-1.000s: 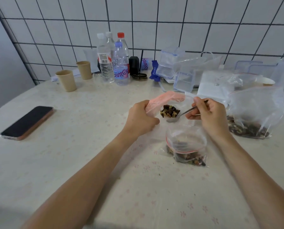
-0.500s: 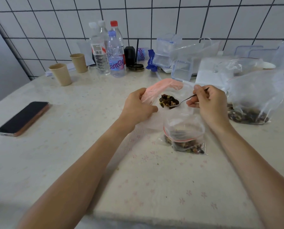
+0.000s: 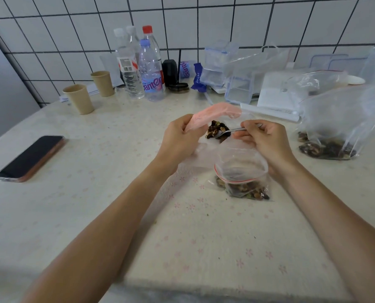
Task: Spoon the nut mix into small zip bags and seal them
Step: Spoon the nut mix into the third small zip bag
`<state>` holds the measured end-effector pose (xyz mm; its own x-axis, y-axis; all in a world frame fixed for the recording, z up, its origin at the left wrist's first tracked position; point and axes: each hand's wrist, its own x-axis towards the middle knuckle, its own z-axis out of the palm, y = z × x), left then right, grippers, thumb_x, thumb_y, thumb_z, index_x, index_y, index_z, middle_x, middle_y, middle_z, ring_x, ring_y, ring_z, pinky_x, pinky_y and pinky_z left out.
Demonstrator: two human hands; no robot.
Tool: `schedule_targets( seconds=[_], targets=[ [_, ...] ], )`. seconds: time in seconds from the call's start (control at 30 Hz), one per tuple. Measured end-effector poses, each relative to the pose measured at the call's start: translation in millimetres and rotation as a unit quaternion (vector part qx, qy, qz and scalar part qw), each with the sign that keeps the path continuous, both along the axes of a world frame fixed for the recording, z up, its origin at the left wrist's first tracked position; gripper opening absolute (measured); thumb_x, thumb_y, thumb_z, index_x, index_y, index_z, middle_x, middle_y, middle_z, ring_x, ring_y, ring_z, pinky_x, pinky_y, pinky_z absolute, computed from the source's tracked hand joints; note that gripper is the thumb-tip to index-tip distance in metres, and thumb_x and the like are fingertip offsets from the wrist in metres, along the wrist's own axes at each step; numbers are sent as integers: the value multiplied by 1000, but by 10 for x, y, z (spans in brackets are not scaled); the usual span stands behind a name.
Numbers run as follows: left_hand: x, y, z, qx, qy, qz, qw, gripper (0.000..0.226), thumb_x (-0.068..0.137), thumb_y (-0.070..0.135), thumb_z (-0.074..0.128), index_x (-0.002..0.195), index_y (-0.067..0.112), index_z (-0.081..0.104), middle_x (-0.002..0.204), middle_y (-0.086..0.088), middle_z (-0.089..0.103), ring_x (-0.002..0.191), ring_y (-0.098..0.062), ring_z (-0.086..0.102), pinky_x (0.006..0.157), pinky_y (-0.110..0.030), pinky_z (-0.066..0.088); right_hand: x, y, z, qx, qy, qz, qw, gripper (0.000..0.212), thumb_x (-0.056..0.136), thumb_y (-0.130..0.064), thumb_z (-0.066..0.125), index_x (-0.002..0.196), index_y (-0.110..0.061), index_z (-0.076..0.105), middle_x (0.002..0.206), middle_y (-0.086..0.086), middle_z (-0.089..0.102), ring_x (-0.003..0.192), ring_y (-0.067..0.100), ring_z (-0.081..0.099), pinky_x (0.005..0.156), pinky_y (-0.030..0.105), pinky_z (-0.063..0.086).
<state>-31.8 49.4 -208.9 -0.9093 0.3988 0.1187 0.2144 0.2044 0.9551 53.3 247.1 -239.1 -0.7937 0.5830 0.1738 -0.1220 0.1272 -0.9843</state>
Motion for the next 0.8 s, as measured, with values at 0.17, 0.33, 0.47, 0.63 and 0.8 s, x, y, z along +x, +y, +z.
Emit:
schedule_targets(
  seconds=[0.17, 0.33, 0.47, 0.63, 0.8],
  targets=[
    [-3, -4, -9, 10, -11, 2, 1000, 14, 99, 27, 66, 98, 40, 72, 82, 1, 69, 53, -6, 57, 44, -23, 49, 20, -27, 4, -46, -2, -1, 999, 17, 104, -17, 61, 106, -5, 73, 93, 13, 80, 91, 22, 79, 95, 36, 59],
    [-4, -2, -37, 1, -26, -36, 999, 17, 98, 25, 67, 92, 40, 73, 66, 10, 64, 49, -6, 57, 42, -22, 48, 24, -47, 27, -47, -8, 9, 999, 19, 105, -17, 59, 109, -5, 74, 97, 14, 80, 92, 22, 79, 84, 25, 59],
    [-21, -2, -35, -12, -2, -32, 999, 18, 97, 26, 68, 90, 43, 72, 64, 15, 65, 53, -4, 58, 44, -23, 47, 32, -25, 52, -59, -16, 8, 998, 19, 105, -20, 57, 103, -10, 73, 95, 11, 81, 93, 22, 79, 86, 31, 56],
    [-111, -44, -31, 26, 3, 27, 999, 13, 95, 28, 72, 97, 40, 69, 77, 14, 70, 55, 1, 60, 55, -26, 53, 59, 6, 93, -114, -8, 9, 993, 23, 107, -22, 54, 100, -6, 69, 89, 13, 80, 90, 27, 79, 75, 27, 62],
    [-148, -146, 55, 89, -85, 31, 992, 43, 79, 25, 89, 117, 29, 70, 104, 4, 76, 85, -15, 76, 73, -37, 64, 97, 61, 163, -133, -13, -4, 991, 28, 109, -23, 51, 98, -4, 68, 82, 14, 79, 85, 32, 79, 69, 31, 64]
  ],
)
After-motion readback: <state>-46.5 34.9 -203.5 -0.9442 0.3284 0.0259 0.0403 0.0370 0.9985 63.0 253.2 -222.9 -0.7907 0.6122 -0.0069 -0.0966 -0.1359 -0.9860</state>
